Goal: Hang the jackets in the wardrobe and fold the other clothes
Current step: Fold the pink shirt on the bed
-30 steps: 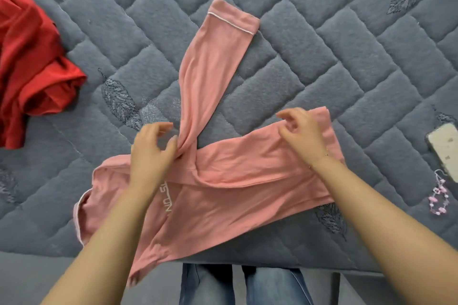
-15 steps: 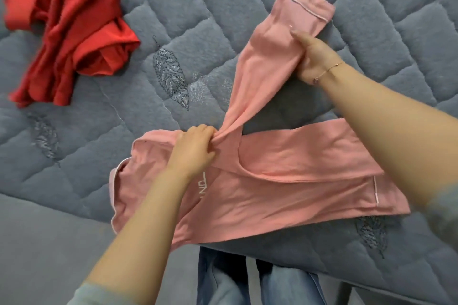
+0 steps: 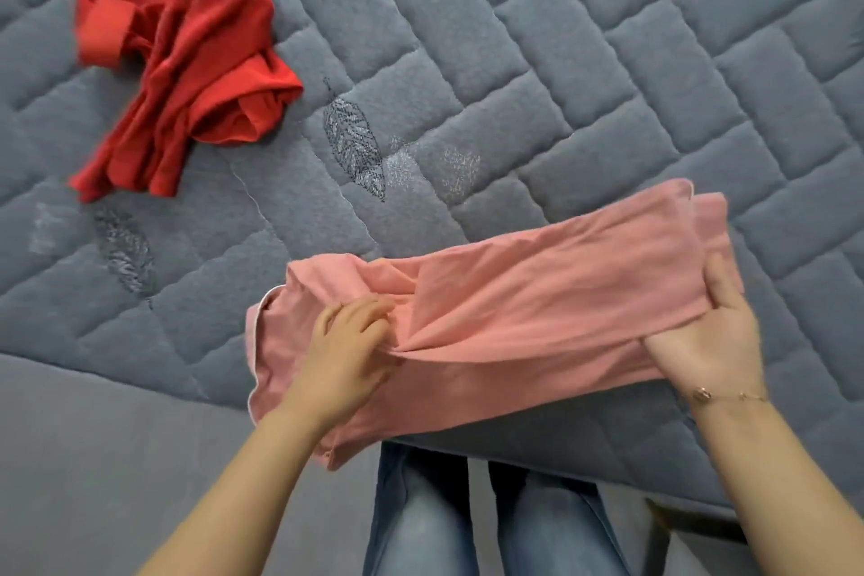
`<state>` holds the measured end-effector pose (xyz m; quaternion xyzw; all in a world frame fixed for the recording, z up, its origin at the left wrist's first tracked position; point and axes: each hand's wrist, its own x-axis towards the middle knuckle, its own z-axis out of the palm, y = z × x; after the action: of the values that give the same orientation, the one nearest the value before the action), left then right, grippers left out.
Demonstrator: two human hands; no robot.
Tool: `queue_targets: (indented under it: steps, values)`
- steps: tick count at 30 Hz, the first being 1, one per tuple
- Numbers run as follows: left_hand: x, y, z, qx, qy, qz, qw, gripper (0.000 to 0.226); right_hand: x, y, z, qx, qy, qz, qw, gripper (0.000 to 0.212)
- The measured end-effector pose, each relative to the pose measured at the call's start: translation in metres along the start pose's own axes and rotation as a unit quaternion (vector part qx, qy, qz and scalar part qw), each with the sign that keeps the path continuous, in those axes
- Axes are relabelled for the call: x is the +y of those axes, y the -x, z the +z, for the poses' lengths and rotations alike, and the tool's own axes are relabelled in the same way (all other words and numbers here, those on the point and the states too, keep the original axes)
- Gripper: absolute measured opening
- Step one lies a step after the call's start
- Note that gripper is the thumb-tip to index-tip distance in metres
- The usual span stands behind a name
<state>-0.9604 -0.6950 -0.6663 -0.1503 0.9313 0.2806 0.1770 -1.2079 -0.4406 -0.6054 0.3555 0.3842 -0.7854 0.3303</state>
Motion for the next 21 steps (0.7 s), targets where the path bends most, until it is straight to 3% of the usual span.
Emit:
queue_targets:
  steps: [4, 7, 10, 13, 16, 21]
  values:
    - [-0.015, 0.003, 0.017, 0.043, -0.073, -0.075, 0.994, 0.053, 0.031, 0.044, -0.037, 0.046, -0.048, -0.026, 0.997, 0.042]
    - [-0.031, -0.004, 0.023, 0.018, -0.079, -0.119, 0.990, 0.084, 0.057, 0.069, -0.050, 0.094, -0.050, -0.073, 0.992, 0.043]
    - [-0.039, -0.010, 0.026, -0.001, -0.070, -0.114, 0.991, 0.073, 0.087, 0.085, -0.055, 0.254, 0.055, -0.188, 0.947, 0.039]
    - [-0.043, -0.005, 0.025, 0.048, -0.054, -0.121, 0.990, 0.043, 0.104, 0.101, -0.061, 0.364, 0.109, -0.215, 0.900, 0.033]
    - [-0.049, 0.003, 0.016, 0.086, -0.049, -0.090, 0.991, 0.027, 0.108, 0.117, -0.075, 0.380, 0.102, -0.202, 0.897, 0.024]
    - [-0.062, 0.033, 0.002, 0.097, -0.050, 0.061, 0.992, 0.041, 0.115, 0.138, -0.084, 0.353, 0.106, -0.202, 0.907, 0.012]
